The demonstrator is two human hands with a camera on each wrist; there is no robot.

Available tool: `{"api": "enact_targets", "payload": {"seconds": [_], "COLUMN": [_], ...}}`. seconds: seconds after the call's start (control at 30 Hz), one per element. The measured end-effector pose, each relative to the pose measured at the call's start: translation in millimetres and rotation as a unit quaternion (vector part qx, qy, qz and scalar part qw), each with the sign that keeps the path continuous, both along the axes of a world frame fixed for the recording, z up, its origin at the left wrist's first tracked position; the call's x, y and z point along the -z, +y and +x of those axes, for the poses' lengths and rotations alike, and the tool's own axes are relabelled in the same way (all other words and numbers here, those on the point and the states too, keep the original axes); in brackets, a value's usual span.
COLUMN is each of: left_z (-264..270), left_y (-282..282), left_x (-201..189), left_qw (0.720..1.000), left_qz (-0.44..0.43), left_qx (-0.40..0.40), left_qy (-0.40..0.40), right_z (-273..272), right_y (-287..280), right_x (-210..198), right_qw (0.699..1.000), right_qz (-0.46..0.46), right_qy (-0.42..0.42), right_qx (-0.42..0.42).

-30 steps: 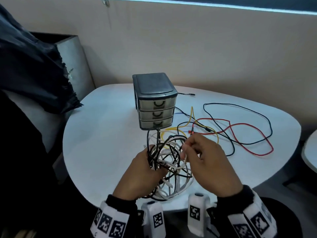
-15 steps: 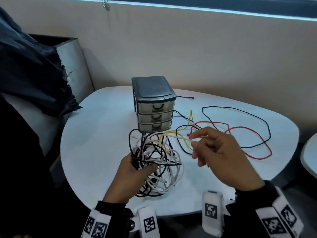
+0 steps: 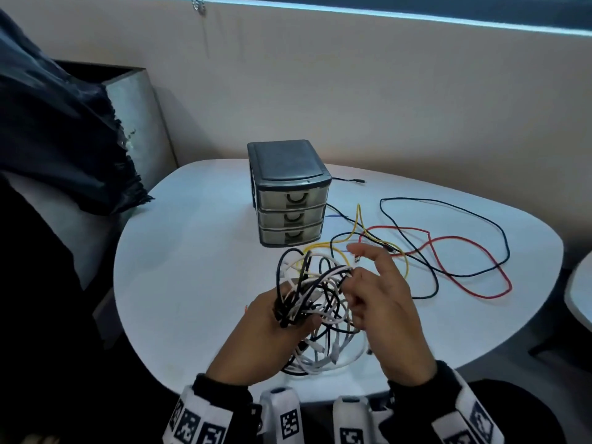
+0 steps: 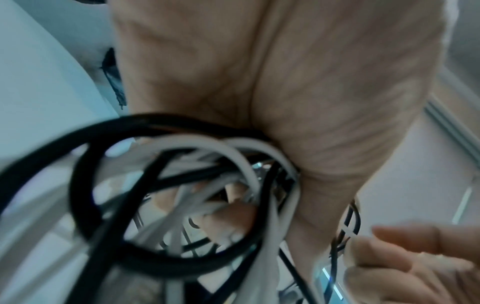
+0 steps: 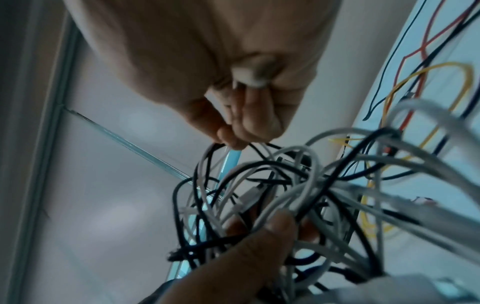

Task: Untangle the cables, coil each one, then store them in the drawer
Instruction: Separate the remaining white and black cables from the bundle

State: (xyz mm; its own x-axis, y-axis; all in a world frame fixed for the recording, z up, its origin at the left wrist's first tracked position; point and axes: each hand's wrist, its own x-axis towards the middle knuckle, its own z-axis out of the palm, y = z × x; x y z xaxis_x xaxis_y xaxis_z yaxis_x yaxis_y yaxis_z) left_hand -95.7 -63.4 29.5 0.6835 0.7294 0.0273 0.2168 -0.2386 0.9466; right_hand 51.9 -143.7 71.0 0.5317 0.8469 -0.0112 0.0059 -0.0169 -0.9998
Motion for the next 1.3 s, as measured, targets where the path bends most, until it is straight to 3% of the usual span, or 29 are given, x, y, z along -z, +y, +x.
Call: {"api": "enact_targets", "payload": {"seconds": [0.07,0.17,0.4,0.47,0.5,0.6,0.67,0.7,0.73,0.83,0.9,0.97,1.07,1.3], "left_z": [0,1,2,3,3,3,2,1,-1,-10,-16,-20,-23,-20], "left_y": [-1,-4,-8,-6,-4,-2,-3,-2,-1,6,11,14,15,10], "left_x": [0,-1,-7,-7,-7,-5,-4,-3,-3,1,1,2,5,5], "left_qw": [1.0,0.999,0.996,0.992,0.99,0.984,0.984,0.986,0.988,0.993,0.993,0.993,0.995,0.999], "left_qz": [0.024,0.035,0.071,0.102,0.11,0.114,0.096,0.084,0.067,-0.005,-0.034,-0.047,-0.055,-0.028], "left_qx": [0.003,0.012,0.017,0.0,-0.005,-0.007,-0.018,-0.028,-0.044,-0.09,-0.099,-0.097,-0.079,-0.036], "left_qy": [0.012,0.017,0.051,0.074,0.088,0.14,0.146,0.139,0.128,0.073,0.05,0.04,0.027,0.03], "right_z": [1,9,27,27,27,25,28,31,36,50,54,57,63,66], "right_y": [0,0,-5,-5,-4,2,4,4,2,-6,-11,-14,-14,4], "right_x": [-8,-11,-24,-22,-19,-15,-21,-26,-31,-38,-32,-26,-20,-22], "right_qw": [1.0,0.997,0.99,0.981,0.959,0.837,0.786,0.781,0.803,0.93,0.961,0.972,0.968,0.962], "right_qz": [0.0,-0.04,-0.072,-0.067,-0.078,-0.012,0.091,0.121,0.129,0.004,-0.037,-0.016,0.004,0.007], "right_qy": [0.031,-0.066,-0.113,-0.184,-0.271,-0.526,-0.578,-0.576,-0.547,-0.366,-0.271,-0.236,-0.25,-0.27], "right_qx": [-0.001,-0.014,-0.041,-0.016,0.014,0.15,0.2,0.208,0.197,0.038,-0.036,-0.018,0.007,-0.033]}}
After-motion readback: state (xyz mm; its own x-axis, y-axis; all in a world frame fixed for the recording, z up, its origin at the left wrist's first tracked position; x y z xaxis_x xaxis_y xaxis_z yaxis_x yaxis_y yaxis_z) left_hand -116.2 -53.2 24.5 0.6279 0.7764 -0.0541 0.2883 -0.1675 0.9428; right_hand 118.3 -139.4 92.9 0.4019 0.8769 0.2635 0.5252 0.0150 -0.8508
